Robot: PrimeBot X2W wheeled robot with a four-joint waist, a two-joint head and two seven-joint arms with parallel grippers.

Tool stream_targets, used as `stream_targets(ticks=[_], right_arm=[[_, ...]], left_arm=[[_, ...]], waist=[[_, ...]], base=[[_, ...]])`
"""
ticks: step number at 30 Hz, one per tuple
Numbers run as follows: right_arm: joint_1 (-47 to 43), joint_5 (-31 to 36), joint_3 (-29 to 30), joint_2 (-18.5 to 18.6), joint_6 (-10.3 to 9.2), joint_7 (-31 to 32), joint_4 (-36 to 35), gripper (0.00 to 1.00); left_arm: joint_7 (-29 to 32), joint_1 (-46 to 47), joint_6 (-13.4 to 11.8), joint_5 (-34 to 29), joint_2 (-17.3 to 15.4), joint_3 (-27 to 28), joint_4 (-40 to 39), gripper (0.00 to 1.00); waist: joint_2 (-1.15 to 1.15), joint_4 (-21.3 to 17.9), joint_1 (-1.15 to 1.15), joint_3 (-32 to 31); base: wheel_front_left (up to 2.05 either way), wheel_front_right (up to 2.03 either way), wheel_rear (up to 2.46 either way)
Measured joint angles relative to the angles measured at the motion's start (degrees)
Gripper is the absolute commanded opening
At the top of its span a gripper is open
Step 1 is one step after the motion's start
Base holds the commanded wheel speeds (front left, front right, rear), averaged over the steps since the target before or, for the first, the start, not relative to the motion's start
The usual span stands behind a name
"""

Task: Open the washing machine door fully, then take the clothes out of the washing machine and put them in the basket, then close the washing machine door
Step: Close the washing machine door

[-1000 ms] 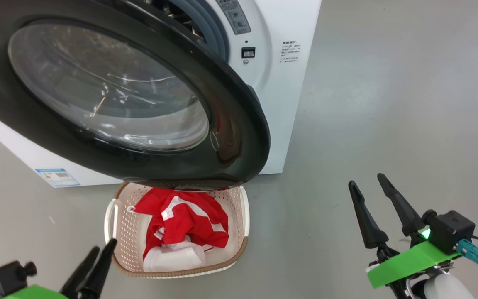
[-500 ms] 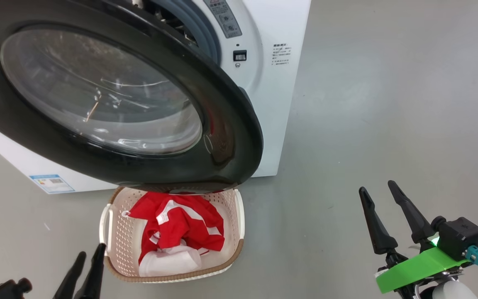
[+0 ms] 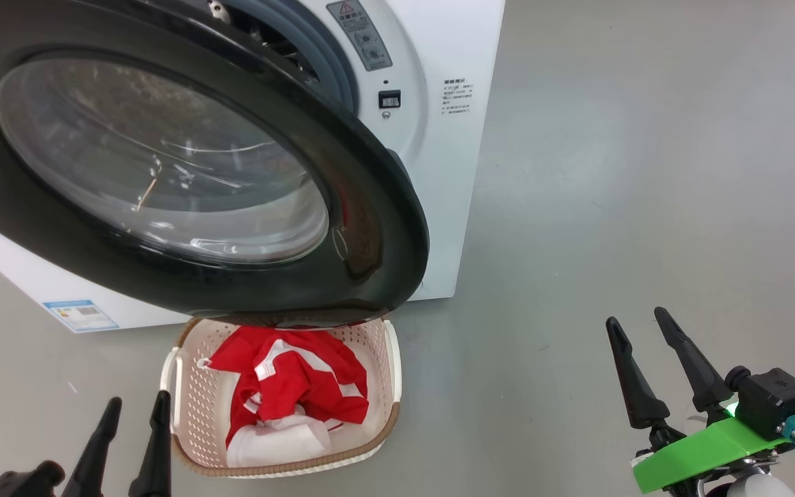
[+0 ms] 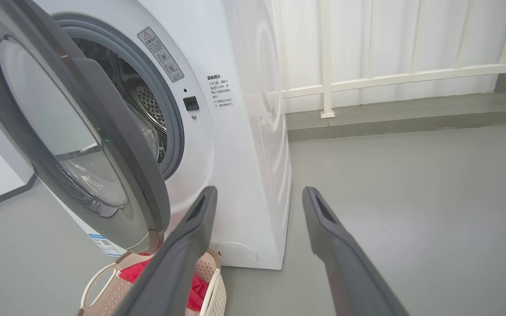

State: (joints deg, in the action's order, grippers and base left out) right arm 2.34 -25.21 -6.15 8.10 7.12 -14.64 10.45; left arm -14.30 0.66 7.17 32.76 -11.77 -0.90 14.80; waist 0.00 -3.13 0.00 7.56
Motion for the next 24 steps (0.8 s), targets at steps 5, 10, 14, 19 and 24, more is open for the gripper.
stream_targets(ticks=[5, 10, 14, 19, 24], right_arm=[[0.0, 0.0, 0.04, -0.03, 0.0, 0.0, -0.03, 1.0], [-0.01, 0.01, 0.04, -0.08, 0.0, 0.0, -0.12, 1.0], [-0.01, 0.01, 0.05, -0.25, 0.0, 0.0, -0.23, 1.0], [-0.02, 0.03, 0.07, -0.69, 0.0, 0.0, -0.22, 1.0], [-0.02, 0.1, 0.14, -0.7, 0.0, 0.0, -0.23, 1.0]], left_arm=[[0.0, -0.92, 0.0, -7.95, 3.42, 4.16, -3.44, 1.0], [0.0, -1.54, 0.0, -13.32, 5.92, 7.32, -6.19, 1.0], [0.0, -2.85, 0.0, -15.53, 7.03, 8.26, -6.89, 1.0], [0.0, -3.26, 0.0, -17.18, 7.7, 8.37, -6.39, 1.0], [0.0, -3.25, 0.0, -17.5, 8.08, 8.48, -6.47, 1.0]], waist=[[0.0, -0.03, 0.0, -0.35], [0.0, -0.03, 0.0, -0.54], [0.0, -0.09, 0.0, -0.55], [0.0, -0.16, 0.0, -0.6], [0.0, 0.03, 0.0, -0.39]], base=[[0.0, 0.0, 0.0], [0.0, 0.0, 0.0], [0.0, 0.0, 0.0], [0.0, 0.0, 0.0], [0.0, 0.0, 0.0]])
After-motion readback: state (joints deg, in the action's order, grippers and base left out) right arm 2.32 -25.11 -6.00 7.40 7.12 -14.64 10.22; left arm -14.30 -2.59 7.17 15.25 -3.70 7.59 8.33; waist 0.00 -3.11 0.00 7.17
